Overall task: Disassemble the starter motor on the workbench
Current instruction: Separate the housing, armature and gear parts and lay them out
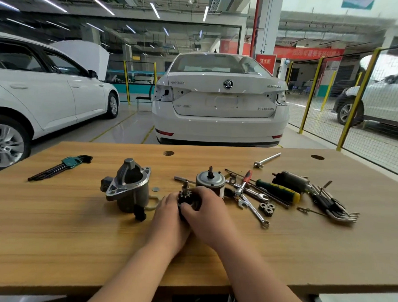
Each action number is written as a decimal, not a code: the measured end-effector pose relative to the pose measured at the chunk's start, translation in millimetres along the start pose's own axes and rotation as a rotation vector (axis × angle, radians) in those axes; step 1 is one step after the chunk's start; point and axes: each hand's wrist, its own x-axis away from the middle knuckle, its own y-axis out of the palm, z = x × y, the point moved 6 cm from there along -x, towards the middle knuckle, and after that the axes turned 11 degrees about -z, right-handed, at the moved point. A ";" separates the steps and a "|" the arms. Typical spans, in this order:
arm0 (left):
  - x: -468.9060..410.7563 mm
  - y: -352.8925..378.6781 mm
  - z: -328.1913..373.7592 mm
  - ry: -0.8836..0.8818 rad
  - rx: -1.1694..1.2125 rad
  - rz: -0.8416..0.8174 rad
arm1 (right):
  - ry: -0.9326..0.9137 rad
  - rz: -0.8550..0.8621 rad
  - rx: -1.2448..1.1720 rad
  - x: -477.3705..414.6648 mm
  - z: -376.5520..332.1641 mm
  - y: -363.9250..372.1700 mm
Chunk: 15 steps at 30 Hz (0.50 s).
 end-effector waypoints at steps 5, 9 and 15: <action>1.3 -8.8 -7.9 -0.080 -0.071 0.114 | -0.011 0.053 0.050 -4.0 -3.2 9.9; 9.9 -11.4 -8.9 -0.057 -0.066 0.095 | -0.106 0.264 0.022 7.8 -5.2 -15.9; 17.5 -19.2 -1.7 -0.025 -0.174 0.180 | 0.031 0.305 -0.010 -6.8 24.0 -66.2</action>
